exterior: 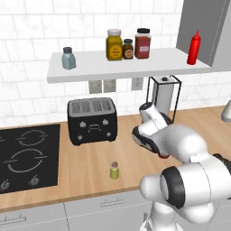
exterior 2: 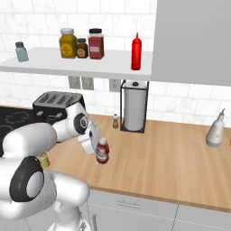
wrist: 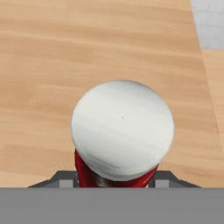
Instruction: Put the shaker and condiment bottle from the counter next to their counterparts in the cabinet.
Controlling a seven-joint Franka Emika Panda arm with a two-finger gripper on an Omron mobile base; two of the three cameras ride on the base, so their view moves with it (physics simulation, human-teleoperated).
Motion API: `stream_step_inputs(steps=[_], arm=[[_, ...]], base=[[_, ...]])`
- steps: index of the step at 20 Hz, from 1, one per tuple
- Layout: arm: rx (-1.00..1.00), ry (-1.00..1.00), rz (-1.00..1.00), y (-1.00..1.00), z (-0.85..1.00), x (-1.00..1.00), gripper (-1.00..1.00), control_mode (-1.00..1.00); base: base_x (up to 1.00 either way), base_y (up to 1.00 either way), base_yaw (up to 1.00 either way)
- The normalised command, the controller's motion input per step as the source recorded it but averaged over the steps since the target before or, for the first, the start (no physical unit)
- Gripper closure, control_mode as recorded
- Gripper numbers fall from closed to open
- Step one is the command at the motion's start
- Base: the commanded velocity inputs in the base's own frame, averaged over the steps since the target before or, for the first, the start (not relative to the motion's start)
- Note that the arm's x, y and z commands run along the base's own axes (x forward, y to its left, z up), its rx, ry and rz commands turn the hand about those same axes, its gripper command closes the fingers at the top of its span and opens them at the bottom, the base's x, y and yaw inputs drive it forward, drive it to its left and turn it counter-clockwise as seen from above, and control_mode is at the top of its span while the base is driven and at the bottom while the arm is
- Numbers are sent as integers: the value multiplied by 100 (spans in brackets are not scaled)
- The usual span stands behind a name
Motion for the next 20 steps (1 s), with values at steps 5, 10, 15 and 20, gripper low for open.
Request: stream_step_inputs(steps=[5, 10, 15, 20], arm=[[0, -19, 0, 0, 29, -34, 100, -100], [0, -10, 0, -4, 55, -56, 100, -100], [0, -4, 0, -10, 66, -70, 100, -100], [0, -11, 2, -2, 64, -41, 100, -100]], base=[[0, 0, 0], [0, 0, 0], [0, 0, 0], [0, 0, 0]])
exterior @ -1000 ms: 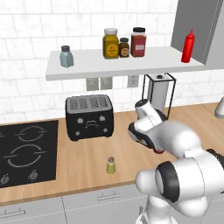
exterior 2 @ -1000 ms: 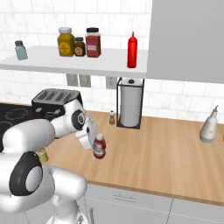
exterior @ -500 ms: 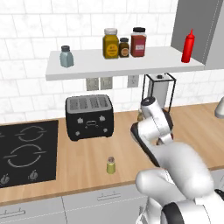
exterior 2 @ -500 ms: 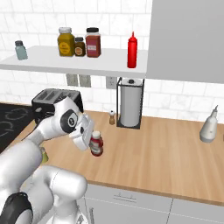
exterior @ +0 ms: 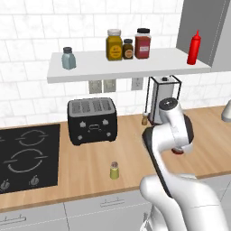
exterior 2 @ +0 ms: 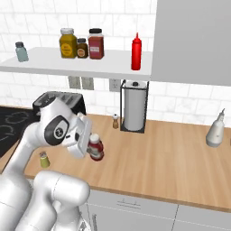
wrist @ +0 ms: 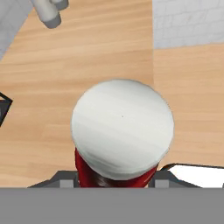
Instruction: Put the shaker and condiment bottle from the counter next to their counterparts in the cabinet.
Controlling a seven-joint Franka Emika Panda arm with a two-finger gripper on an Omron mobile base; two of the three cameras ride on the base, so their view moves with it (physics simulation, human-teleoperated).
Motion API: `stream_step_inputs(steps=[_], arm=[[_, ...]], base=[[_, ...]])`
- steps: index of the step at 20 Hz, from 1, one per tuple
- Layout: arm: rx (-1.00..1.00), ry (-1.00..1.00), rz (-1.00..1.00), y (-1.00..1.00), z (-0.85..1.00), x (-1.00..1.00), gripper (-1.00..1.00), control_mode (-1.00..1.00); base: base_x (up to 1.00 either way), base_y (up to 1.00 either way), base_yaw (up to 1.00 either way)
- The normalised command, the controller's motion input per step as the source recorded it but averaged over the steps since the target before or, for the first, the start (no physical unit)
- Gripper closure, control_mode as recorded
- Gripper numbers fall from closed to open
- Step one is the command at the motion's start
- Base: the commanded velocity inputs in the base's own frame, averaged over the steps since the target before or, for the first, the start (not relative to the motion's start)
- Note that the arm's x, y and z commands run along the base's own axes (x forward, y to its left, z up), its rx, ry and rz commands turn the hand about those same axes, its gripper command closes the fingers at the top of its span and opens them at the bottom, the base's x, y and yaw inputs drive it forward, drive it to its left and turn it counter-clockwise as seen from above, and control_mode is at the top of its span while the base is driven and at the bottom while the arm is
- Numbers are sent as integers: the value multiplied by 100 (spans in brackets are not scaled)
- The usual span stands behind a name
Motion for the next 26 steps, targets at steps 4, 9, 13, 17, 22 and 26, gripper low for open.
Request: stream_step_inputs(steps=[4, 9, 13, 17, 22, 26], arm=[[0, -16, 8, 0, 64, -13, 100, -100], [-2, -6, 8, 0, 66, -5, 100, -100], [-4, 0, 5, 0, 71, -11, 100, -100], [-4, 0, 2, 0, 77, -23, 100, -100], [-5, 0, 2, 0, 70, -6, 100, -100], [-6, 0, 1, 0, 61, 0, 100, -100]], base=[[0, 0, 0], [0, 0, 0], [0, 0, 0], [0, 0, 0], [0, 0, 0], [0, 0, 0]])
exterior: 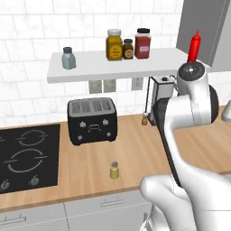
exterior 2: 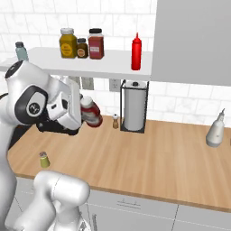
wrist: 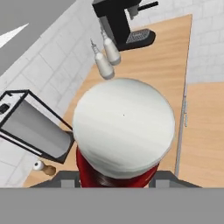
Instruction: Put the shaker and condiment bottle from the counter next to their counterparts in the cabinet.
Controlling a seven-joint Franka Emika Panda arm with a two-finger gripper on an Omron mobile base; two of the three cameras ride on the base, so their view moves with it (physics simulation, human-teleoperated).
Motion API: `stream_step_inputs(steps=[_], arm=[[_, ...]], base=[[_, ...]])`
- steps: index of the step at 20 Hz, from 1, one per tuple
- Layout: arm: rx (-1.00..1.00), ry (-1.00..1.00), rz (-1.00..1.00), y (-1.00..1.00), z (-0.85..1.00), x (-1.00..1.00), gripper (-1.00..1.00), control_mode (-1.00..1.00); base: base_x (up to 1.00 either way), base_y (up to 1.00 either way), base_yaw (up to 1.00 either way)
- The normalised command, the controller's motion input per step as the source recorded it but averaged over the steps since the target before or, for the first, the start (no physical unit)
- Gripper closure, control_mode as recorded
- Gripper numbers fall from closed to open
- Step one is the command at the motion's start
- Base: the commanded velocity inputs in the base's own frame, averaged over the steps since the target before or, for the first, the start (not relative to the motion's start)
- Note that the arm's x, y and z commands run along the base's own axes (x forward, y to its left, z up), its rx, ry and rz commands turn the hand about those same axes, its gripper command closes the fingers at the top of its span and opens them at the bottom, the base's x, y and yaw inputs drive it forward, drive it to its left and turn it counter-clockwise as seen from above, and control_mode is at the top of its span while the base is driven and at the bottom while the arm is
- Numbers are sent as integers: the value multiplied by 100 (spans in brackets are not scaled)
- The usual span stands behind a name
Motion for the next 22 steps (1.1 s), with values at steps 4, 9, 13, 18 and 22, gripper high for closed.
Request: stream_step_inputs(steps=[4, 9, 13, 18, 22], arm=[[-4, 0, 3, 0, 54, 0, 100, -100], [-4, -1, 7, 0, 39, 1, 100, -100], [0, 0, 12, 0, 13, 36, 100, -100], [0, 0, 11, 0, 10, 56, 100, -100], [0, -3, 9, 0, 31, 26, 100, -100]], base=[[0, 0, 0], [0, 0, 0], [0, 0, 0], [0, 0, 0], [0, 0, 0]])
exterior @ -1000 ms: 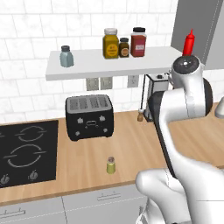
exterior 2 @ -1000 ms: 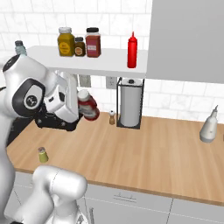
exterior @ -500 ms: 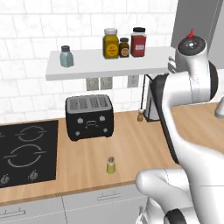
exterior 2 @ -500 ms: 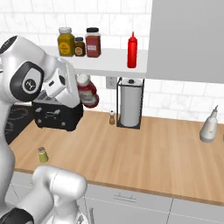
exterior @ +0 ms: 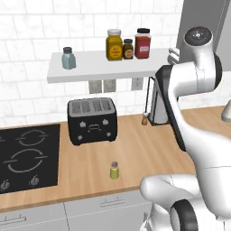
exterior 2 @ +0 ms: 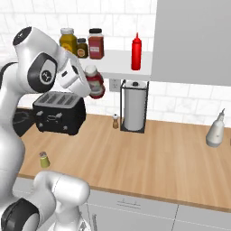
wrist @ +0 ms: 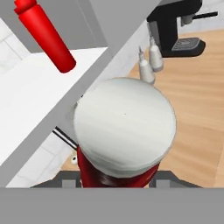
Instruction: Put the shaker and condiment bottle from the counter next to their counterparts in the cabinet.
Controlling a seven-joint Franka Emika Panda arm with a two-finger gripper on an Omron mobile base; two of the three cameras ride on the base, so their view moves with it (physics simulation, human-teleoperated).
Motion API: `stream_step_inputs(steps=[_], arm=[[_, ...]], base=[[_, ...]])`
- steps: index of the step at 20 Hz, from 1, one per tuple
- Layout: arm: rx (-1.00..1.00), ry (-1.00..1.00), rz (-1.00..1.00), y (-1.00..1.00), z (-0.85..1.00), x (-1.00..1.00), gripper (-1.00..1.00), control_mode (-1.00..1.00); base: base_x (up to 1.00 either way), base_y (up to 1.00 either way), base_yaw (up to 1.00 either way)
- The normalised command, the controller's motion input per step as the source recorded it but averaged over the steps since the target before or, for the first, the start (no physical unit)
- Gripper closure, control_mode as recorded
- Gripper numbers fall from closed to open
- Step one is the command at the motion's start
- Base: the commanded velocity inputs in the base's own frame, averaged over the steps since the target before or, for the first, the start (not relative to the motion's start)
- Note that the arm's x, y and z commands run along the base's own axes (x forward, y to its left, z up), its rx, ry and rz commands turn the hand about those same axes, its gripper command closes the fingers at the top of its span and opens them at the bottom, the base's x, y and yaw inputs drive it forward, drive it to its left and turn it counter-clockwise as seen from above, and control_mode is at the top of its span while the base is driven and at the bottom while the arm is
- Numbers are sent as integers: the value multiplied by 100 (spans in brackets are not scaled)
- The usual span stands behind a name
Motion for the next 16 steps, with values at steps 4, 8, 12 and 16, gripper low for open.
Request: stream_step_inputs(steps=[4, 8, 12, 16], arm=[[-2, 0, 8, 0, 11, 35, 100, -100], [-3, 0, 6, 0, 2, 47, 100, -100], [-5, -1, 6, 0, 0, 56, 100, -100], [-5, 0, 5, -2, 3, 49, 100, -100]], base=[[0, 0, 0], [0, 0, 0], [0, 0, 0], [0, 0, 0]])
